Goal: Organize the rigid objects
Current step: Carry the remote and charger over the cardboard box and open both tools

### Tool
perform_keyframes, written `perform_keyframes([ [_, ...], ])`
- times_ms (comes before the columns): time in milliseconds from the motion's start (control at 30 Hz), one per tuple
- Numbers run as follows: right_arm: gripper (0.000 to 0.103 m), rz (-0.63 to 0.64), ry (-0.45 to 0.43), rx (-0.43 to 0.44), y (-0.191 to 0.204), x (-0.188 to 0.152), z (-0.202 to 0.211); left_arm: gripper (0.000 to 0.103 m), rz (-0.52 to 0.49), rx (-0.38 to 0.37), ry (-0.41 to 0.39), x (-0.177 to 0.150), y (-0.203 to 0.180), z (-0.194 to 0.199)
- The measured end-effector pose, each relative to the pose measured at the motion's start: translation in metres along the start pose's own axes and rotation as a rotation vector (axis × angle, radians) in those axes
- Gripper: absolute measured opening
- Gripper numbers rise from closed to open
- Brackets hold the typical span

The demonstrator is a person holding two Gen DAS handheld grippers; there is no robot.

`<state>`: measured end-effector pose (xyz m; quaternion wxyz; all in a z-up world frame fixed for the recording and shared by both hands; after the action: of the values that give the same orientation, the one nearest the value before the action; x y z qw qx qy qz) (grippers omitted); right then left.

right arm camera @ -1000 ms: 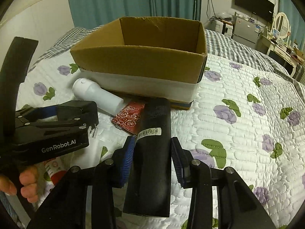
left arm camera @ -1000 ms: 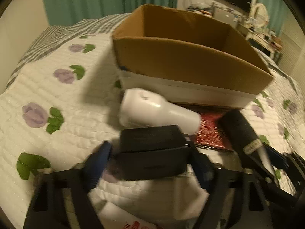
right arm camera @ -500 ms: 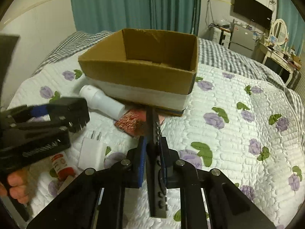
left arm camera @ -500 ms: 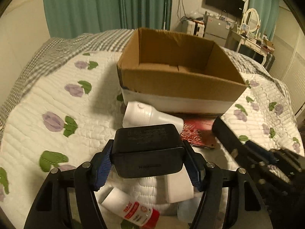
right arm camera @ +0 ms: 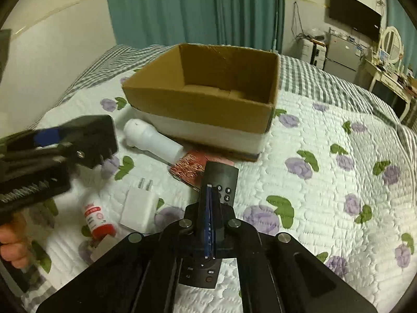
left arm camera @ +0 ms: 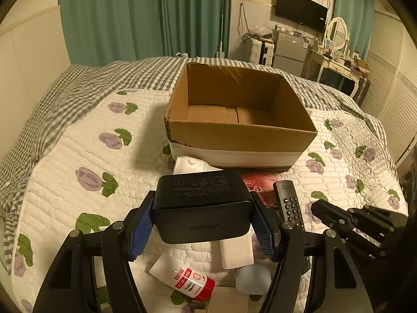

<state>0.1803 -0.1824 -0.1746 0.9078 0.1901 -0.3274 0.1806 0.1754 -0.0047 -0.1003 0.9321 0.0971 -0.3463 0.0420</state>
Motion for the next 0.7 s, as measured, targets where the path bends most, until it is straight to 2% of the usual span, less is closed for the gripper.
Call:
perform_keyframes([
  [33, 0.008, -0.013, 0.009, -0.008, -0.003, -0.003, -0.003, 0.069, 0.0, 0.0, 0.001, -0.001, 0.0, 0.0],
  [100, 0.058, -0.034, 0.023, -0.008, -0.007, -0.009, -0.009, 0.069, -0.001, -0.002, 0.005, -0.003, 0.0, -0.002],
  [133, 0.062, -0.047, 0.023, -0.002, -0.009, -0.012, -0.012, 0.069, -0.002, -0.002, 0.007, -0.004, -0.001, -0.003],
  [400, 0.061, -0.065, 0.111, -0.003, -0.011, -0.031, -0.047, 0.069, 0.004, 0.002, 0.023, -0.011, 0.001, -0.016],
  [433, 0.057, -0.069, 0.122, -0.007, -0.012, -0.033, -0.051, 0.069, 0.006, 0.002, 0.024, -0.011, 0.002, -0.016],
  [467, 0.044, -0.073, 0.129, -0.013, -0.013, -0.035, -0.053, 0.069, 0.008, 0.001, 0.025, -0.011, 0.003, -0.017],
  [700, 0.042, -0.072, 0.064, -0.009, -0.011, -0.026, -0.029, 0.069, 0.021, -0.004, -0.005, -0.002, 0.005, -0.001],
])
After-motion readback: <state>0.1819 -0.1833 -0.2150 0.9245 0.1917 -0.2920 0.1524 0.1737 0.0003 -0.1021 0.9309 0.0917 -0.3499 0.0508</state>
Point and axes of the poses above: each gripper's, at about its wrist camera, not at the fingertips, and z roughly against the way its jaws point, y to its left, x to its top, the point moved 7 cm from there along -z, roughly the way its jaws point, and after that the axes turned 12 degrees about x, right-handed, at the moved point
